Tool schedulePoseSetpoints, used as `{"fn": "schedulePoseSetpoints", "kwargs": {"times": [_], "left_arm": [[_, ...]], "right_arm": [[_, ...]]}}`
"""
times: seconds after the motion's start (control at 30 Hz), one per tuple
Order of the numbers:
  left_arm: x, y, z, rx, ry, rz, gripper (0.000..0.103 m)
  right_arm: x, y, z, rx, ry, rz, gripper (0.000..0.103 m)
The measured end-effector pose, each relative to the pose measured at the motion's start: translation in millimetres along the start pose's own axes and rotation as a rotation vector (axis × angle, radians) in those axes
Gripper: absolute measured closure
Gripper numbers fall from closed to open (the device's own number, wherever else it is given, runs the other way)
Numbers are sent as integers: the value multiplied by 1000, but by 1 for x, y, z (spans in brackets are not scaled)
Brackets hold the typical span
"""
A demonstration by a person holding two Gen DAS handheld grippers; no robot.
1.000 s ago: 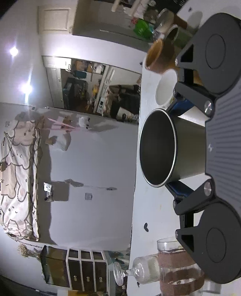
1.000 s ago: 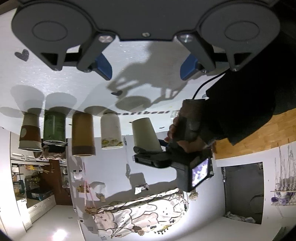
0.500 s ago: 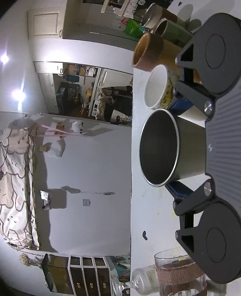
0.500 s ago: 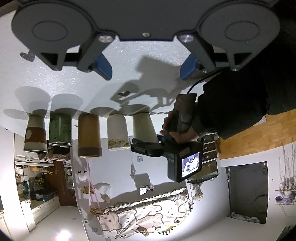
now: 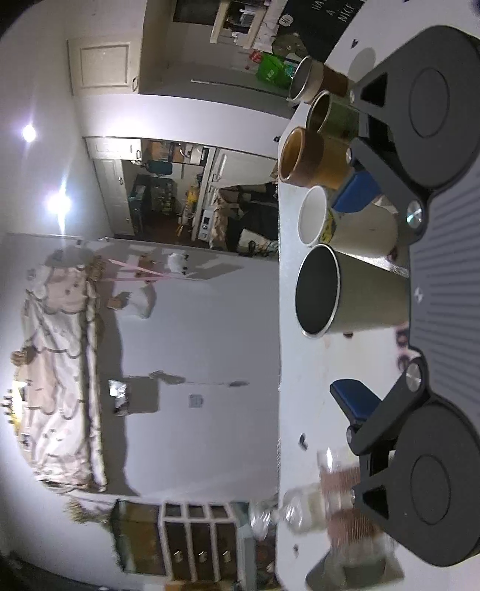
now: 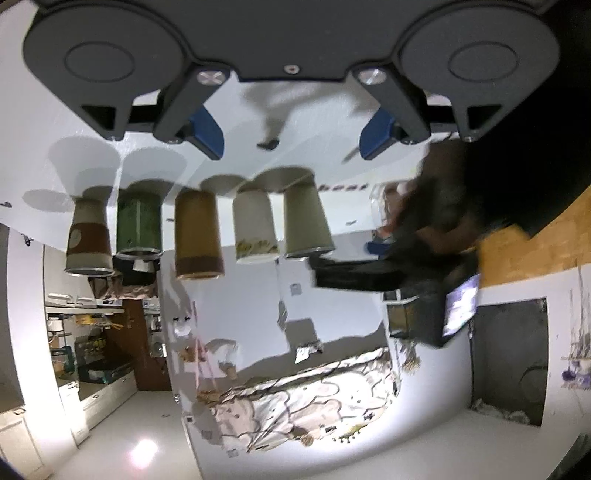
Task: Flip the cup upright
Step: 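Carry the upright cup with the left gripper and lower it beside the white floral cup, then open the left gripper and withdraw it from the cup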
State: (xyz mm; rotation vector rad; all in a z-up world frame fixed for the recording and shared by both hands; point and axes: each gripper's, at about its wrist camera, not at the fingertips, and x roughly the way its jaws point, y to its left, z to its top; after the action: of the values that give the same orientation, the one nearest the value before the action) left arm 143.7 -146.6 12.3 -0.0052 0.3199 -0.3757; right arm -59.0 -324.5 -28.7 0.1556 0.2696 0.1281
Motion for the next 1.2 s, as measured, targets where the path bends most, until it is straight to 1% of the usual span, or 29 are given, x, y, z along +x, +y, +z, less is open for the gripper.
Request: {"fn": "schedulePoseSetpoints", "kwargs": {"times": [0.1,0.2,0.3,0.37,0.47,0.57,0.7,0.77,0.93,1.03,1.2], "left_arm": [[-32,-1,-4,33,-29,13,6],[-62,0,-10,47,-38,21,6],[-86,6,-16,35,-27,28,4],[-100,8,-22,26,-14,57,3],[-121,12,-32,18,-15,63,0],[-139,14,-41,19,-34,84,0],[-154,13,-55,40,-47,107,0],[-159,11,-61,36,-42,108,0],[-162,10,-69,20,-20,139,0],[-162,14,-71,7,4,146,0],[-163,19,-73,-10,13,167,0]], "right_arm": [[-1,-1,7,2,-23,-19,21],[-1,0,12,-4,-42,-40,21],[-2,2,15,-13,-53,-54,20],[-2,3,17,-16,-56,-59,18],[-1,3,18,-20,-51,-64,16],[-1,3,18,-28,-46,-69,14],[-1,5,19,-40,-44,-81,8],[-1,4,19,-42,-42,-90,6],[0,5,19,-52,-32,-107,0],[-1,8,17,-69,-29,-124,0],[-2,10,17,-79,-23,-151,0]]}}
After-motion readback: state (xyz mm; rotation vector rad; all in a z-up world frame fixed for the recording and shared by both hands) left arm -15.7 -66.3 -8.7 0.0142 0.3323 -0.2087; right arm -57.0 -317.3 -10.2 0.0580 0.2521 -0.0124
